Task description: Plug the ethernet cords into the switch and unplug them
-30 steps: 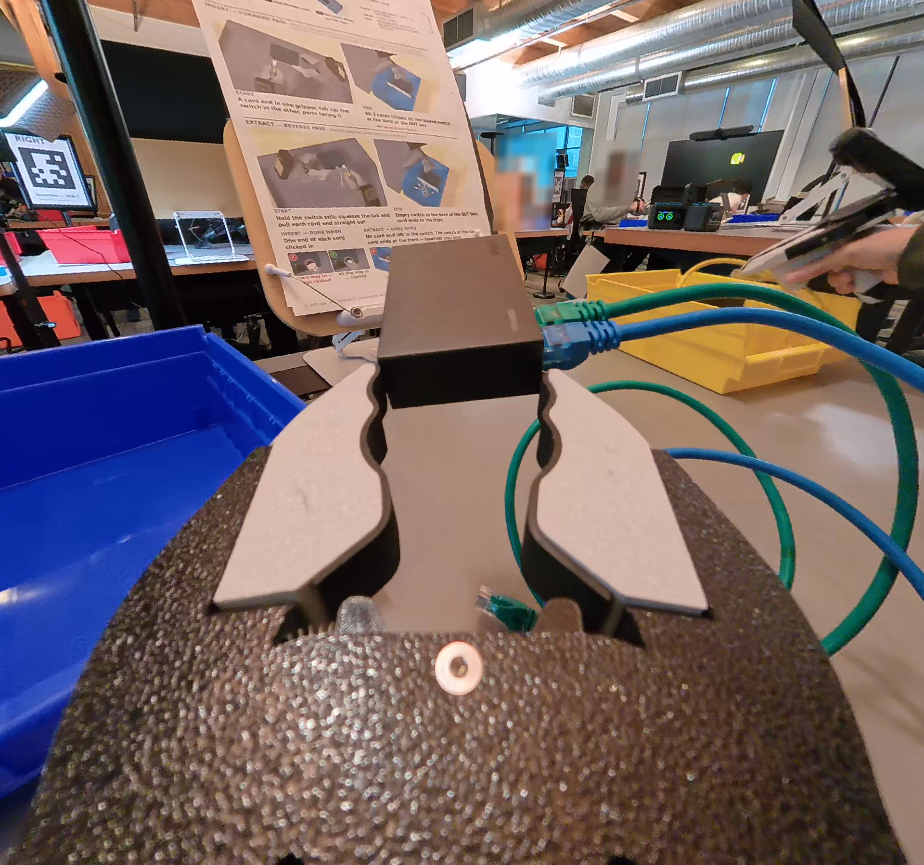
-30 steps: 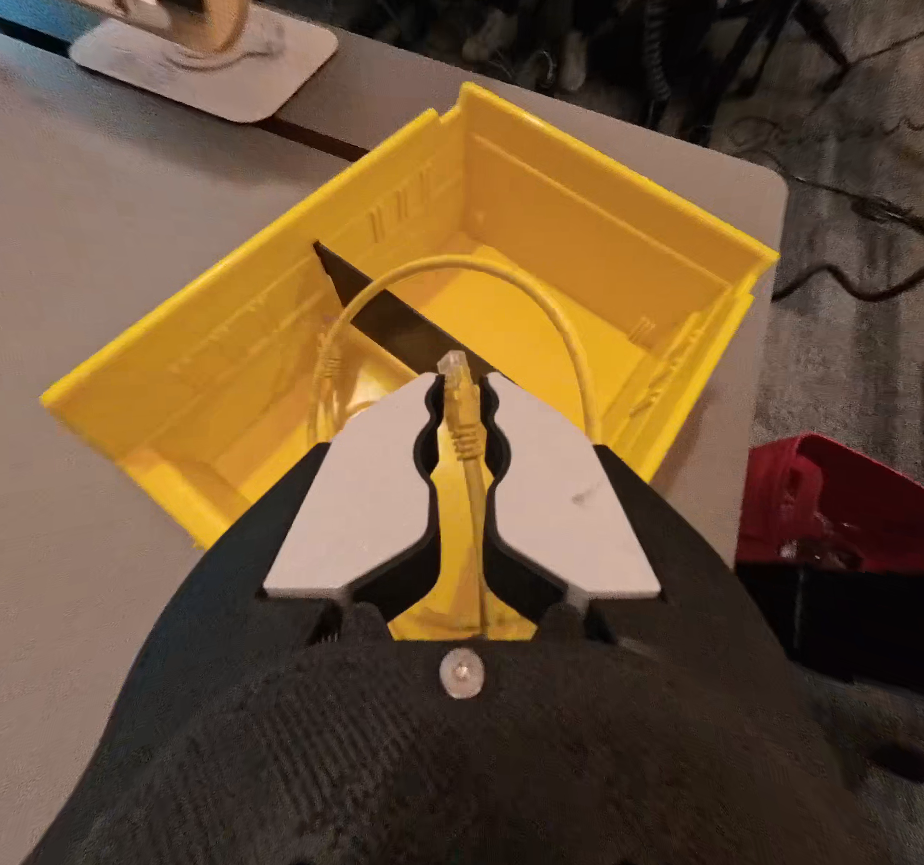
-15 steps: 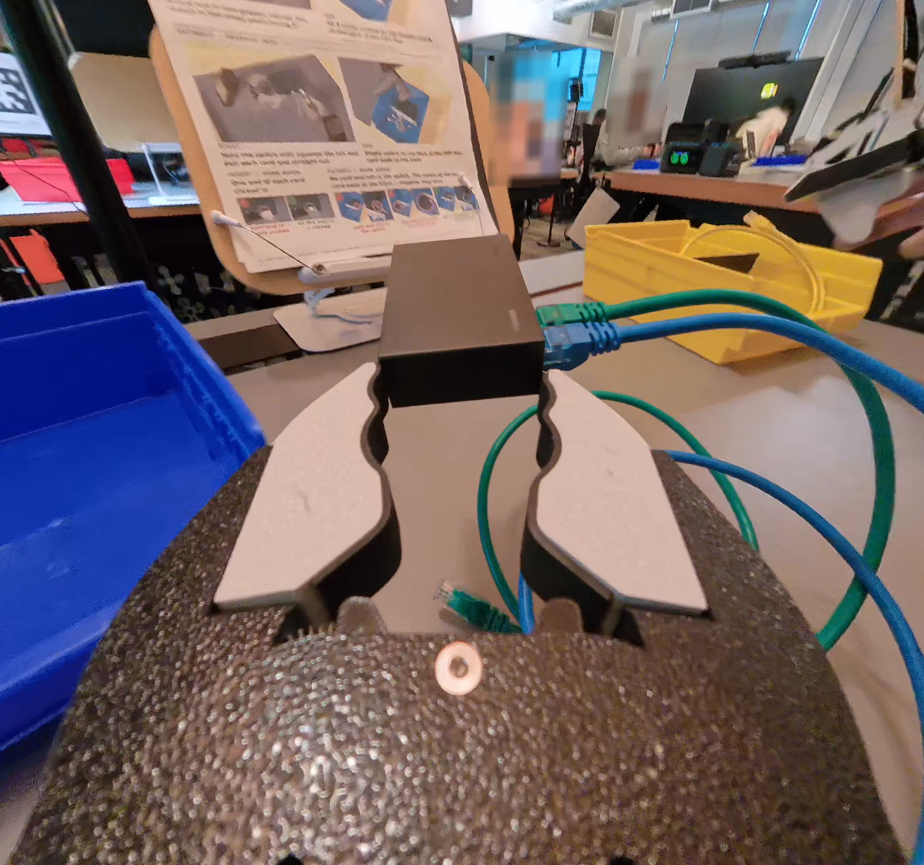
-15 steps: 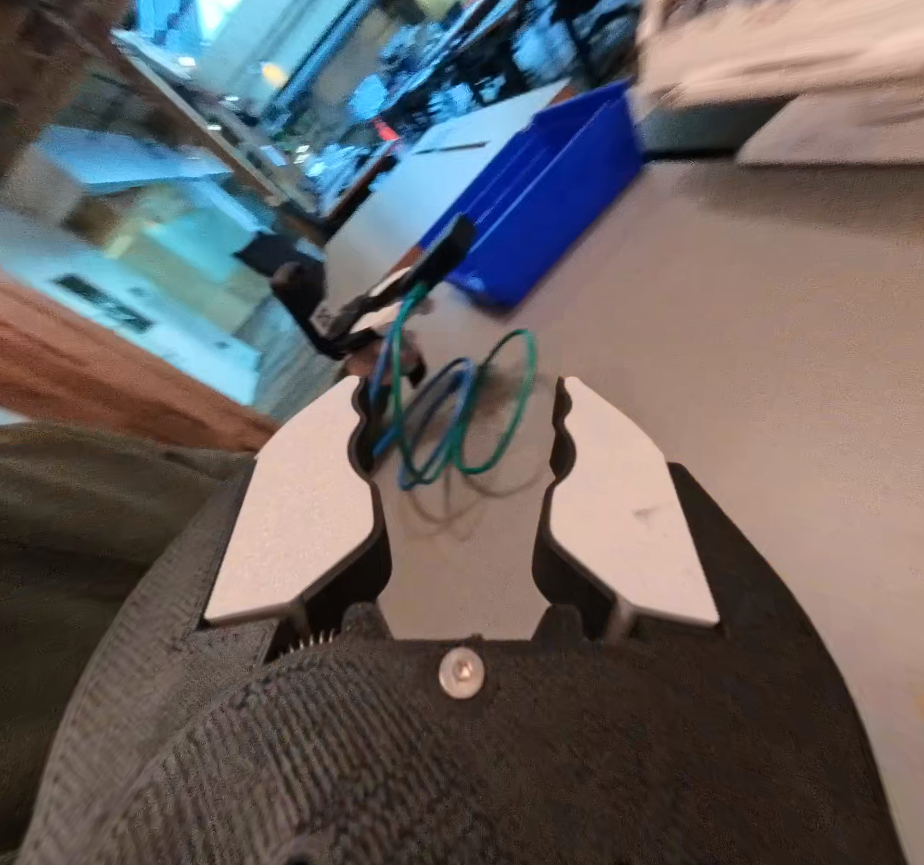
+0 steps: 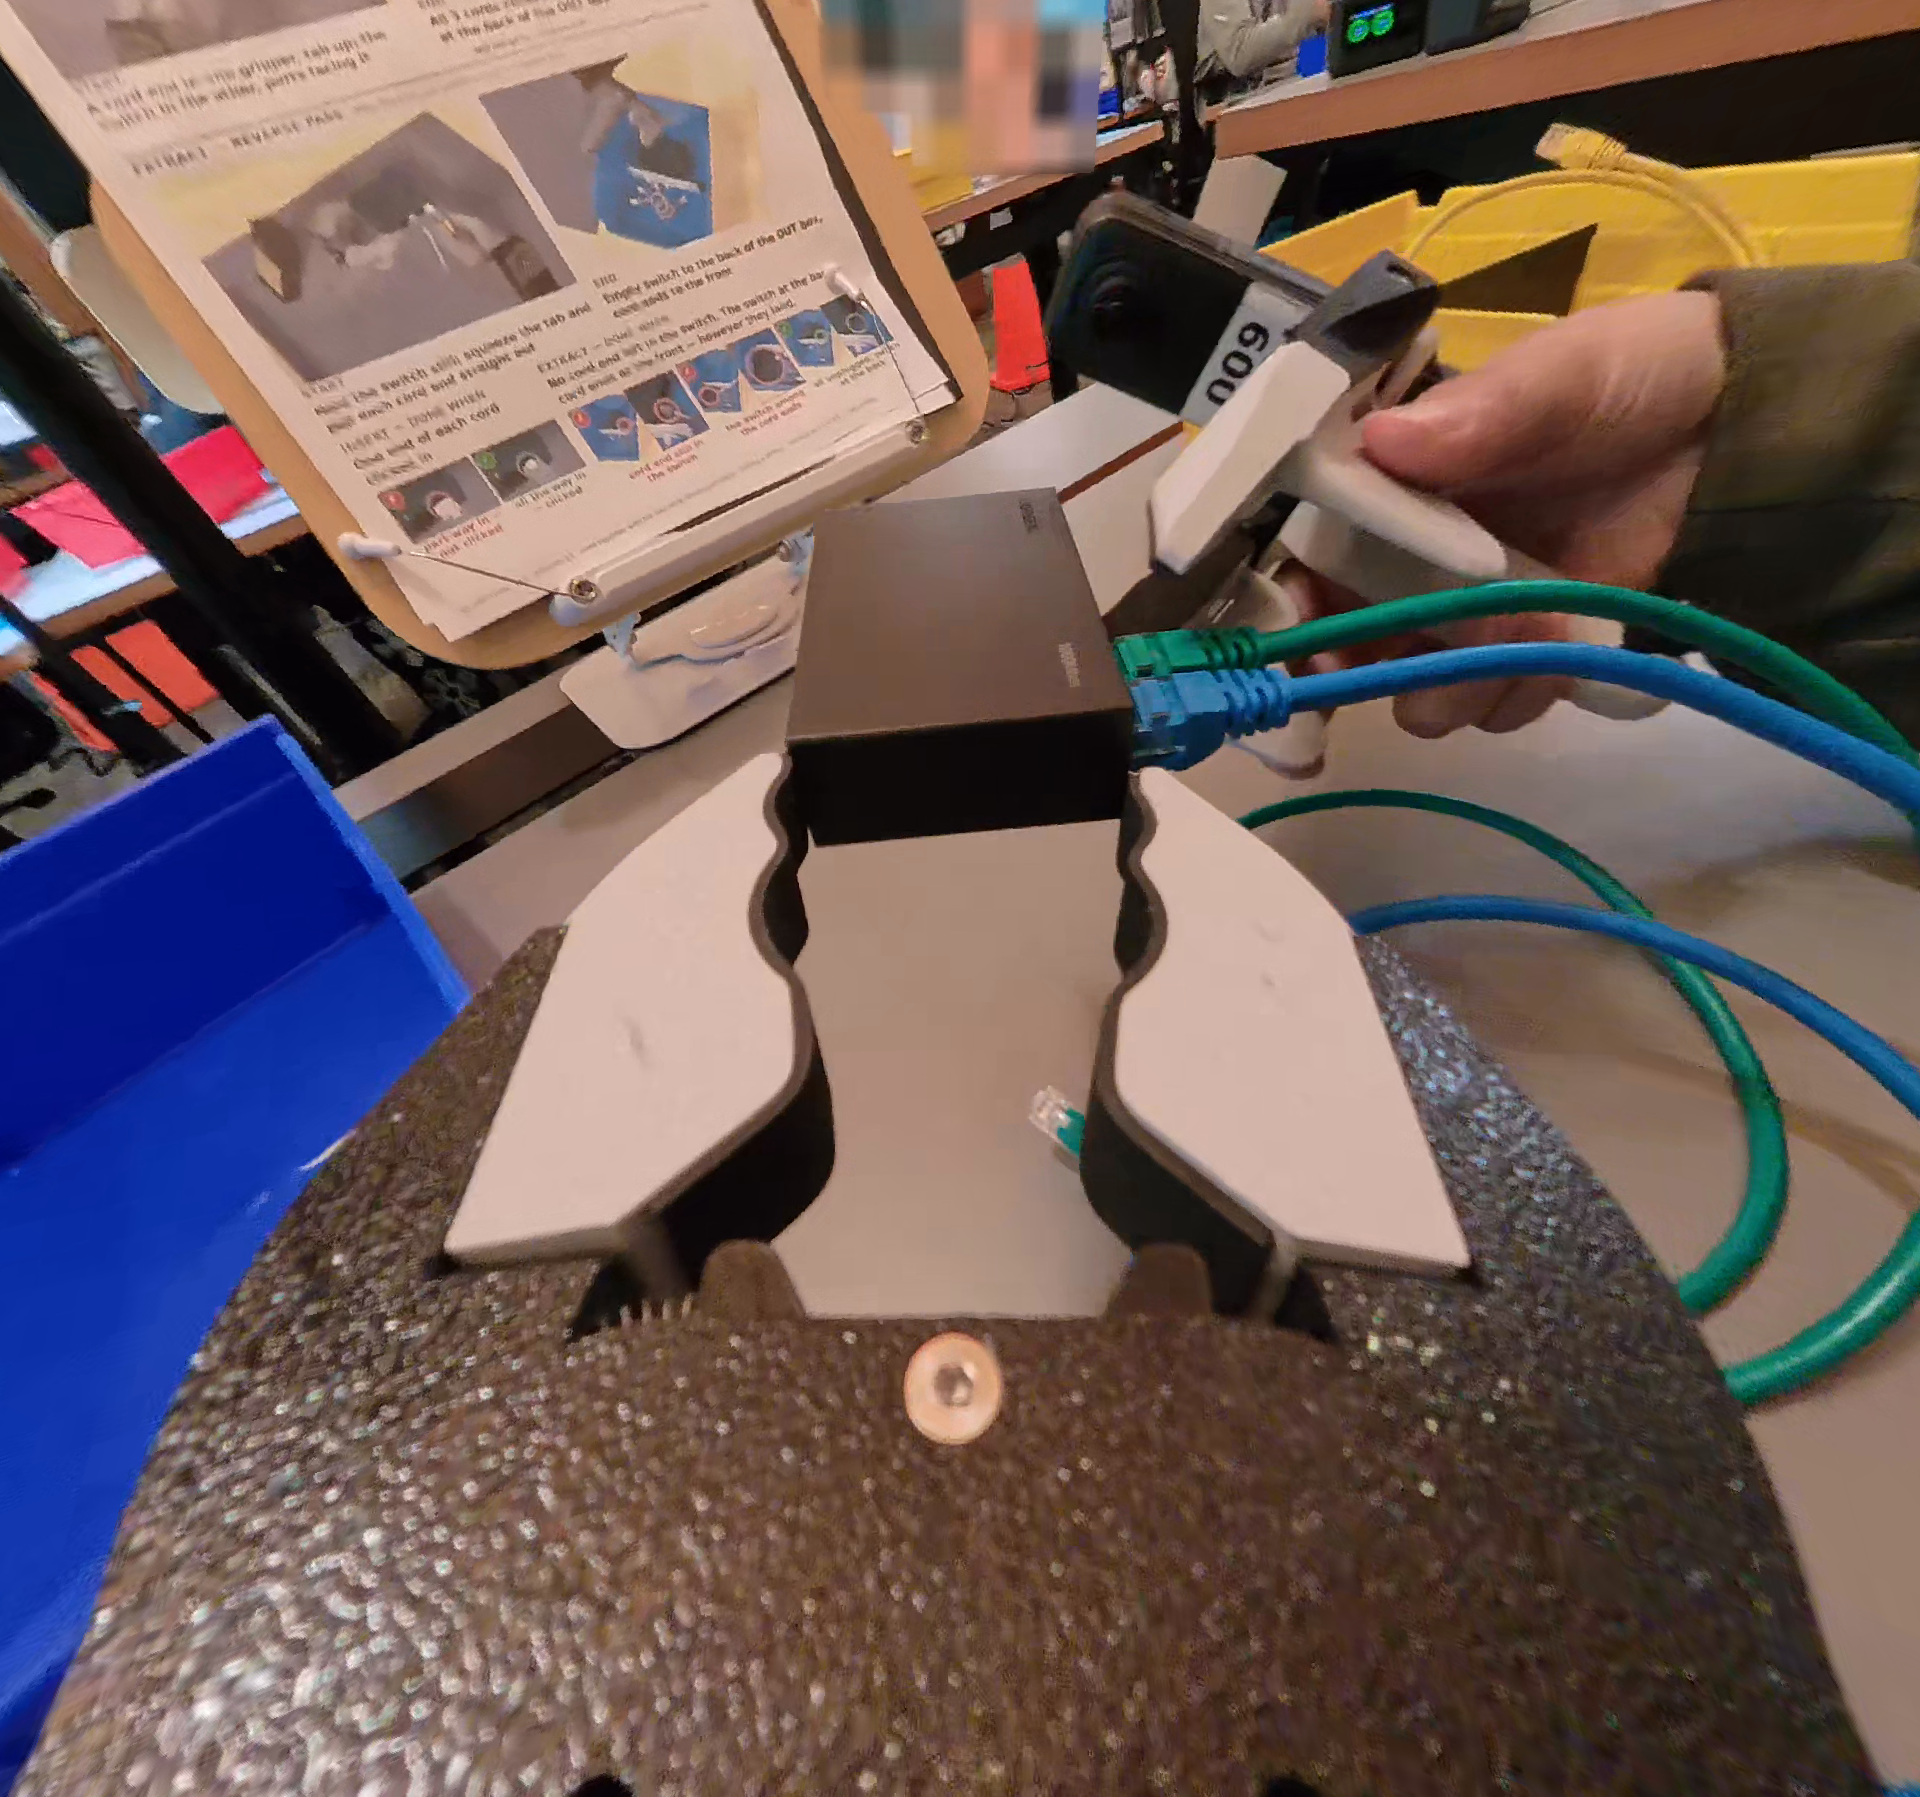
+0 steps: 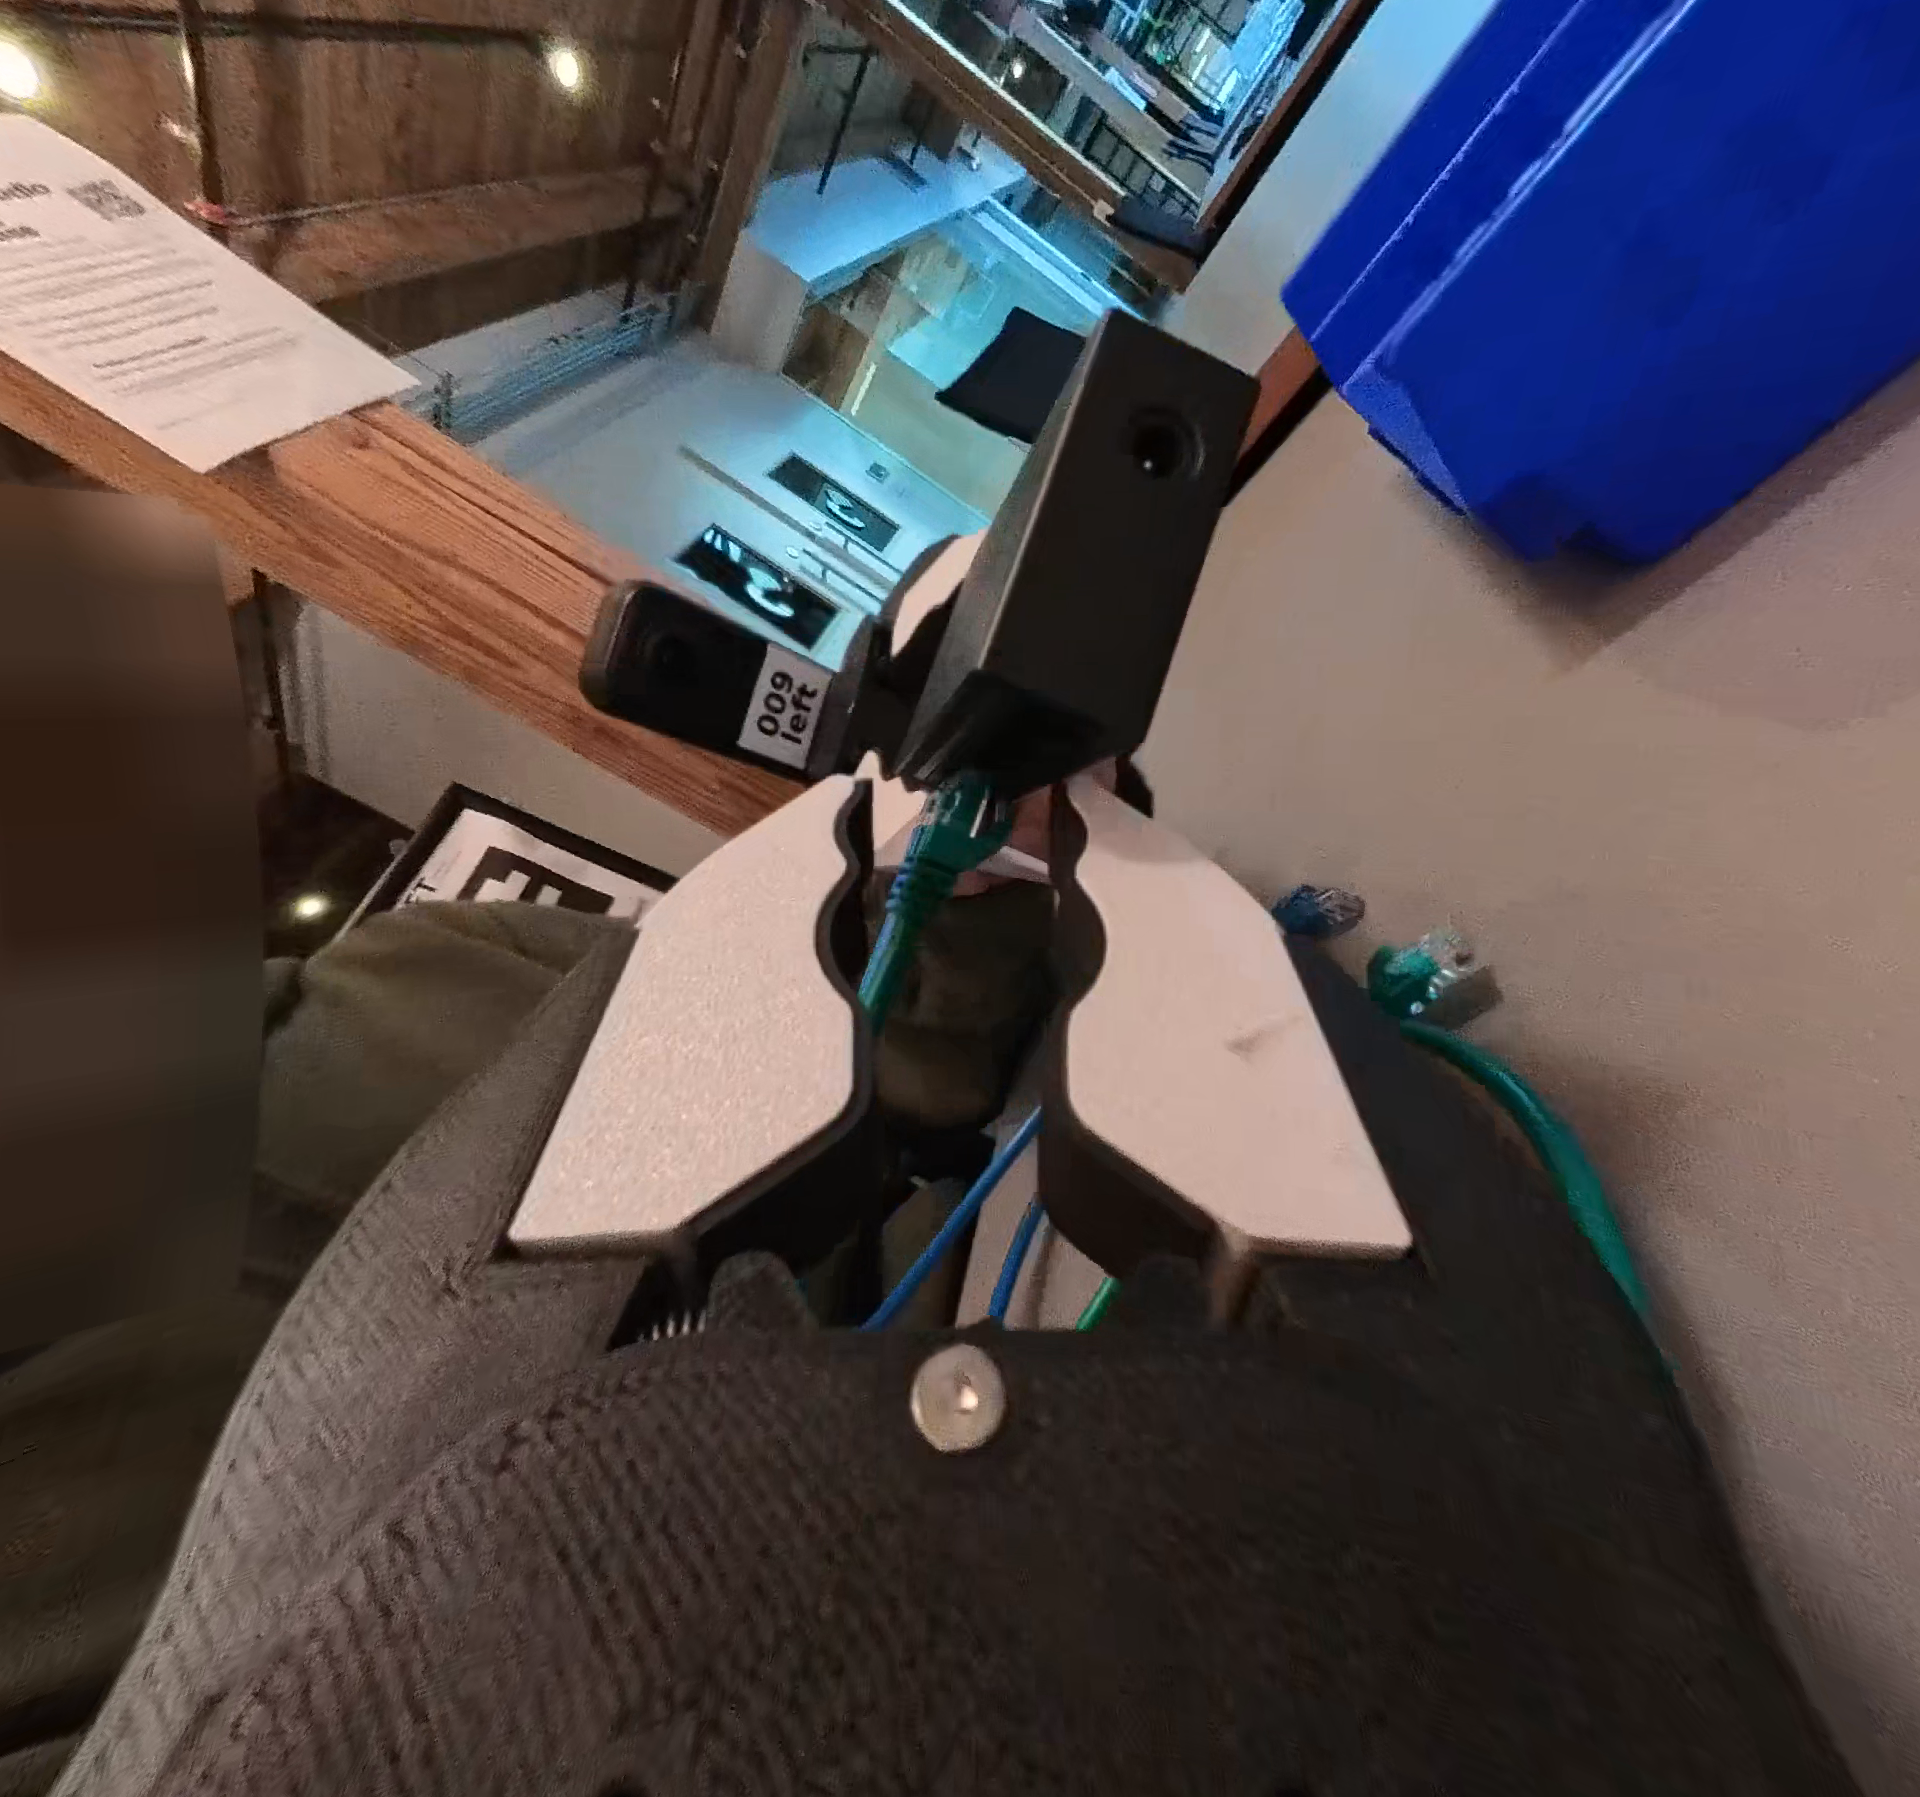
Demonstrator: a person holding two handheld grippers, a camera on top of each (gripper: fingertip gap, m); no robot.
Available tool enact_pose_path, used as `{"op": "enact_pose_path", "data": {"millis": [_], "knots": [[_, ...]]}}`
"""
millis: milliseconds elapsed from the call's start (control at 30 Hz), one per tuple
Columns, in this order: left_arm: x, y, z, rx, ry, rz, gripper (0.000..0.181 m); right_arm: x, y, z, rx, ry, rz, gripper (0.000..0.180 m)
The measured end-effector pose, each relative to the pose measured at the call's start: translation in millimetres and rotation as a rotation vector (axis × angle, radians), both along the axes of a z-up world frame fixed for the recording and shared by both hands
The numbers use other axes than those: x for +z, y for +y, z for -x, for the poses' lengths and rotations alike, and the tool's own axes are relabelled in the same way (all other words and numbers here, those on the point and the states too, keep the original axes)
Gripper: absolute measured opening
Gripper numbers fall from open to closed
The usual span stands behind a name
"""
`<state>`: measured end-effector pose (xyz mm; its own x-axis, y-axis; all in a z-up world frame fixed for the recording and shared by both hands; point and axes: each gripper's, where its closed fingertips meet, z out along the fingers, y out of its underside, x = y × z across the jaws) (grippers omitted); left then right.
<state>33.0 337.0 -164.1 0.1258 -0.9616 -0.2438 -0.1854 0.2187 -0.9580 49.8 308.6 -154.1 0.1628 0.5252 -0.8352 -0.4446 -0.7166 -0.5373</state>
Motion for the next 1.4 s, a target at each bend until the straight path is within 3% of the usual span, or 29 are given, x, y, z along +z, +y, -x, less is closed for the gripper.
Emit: {"op": "enact_pose_path", "data": {"millis": [300,833,867,933,1133,1400], "knots": [[-3.2,3.0,-2.8,0.055,0.018,-0.136,0.057,-11.3,2.9,-1.5,0.079,-0.066,-0.006,0.012],[-23.0,-1.4,-9.6,-0.010,0.014,-0.138,0.057,-33.5,-1.5,-6.5,0.127,-0.054,0.032,0.015],[-21.5,-0.5,-9.1,-0.002,0.005,-0.146,0.057,-34.6,-1.0,-7.6,0.123,-0.057,0.037,0.020],[-19.3,-1.5,-8.8,-0.011,-0.003,-0.146,0.057,-45.0,1.5,-11.0,0.098,-0.123,0.060,0.047],[-21.4,-6.0,-10.3,-0.036,0.008,-0.157,0.058,-33.4,-3.3,-5.1,0.145,-0.039,0.044,0.019],[-22.0,-2.3,-7.0,-0.030,0.012,-0.180,0.058,-33.8,-0.9,2.8,0.147,-0.028,0.086,0.017]]}}
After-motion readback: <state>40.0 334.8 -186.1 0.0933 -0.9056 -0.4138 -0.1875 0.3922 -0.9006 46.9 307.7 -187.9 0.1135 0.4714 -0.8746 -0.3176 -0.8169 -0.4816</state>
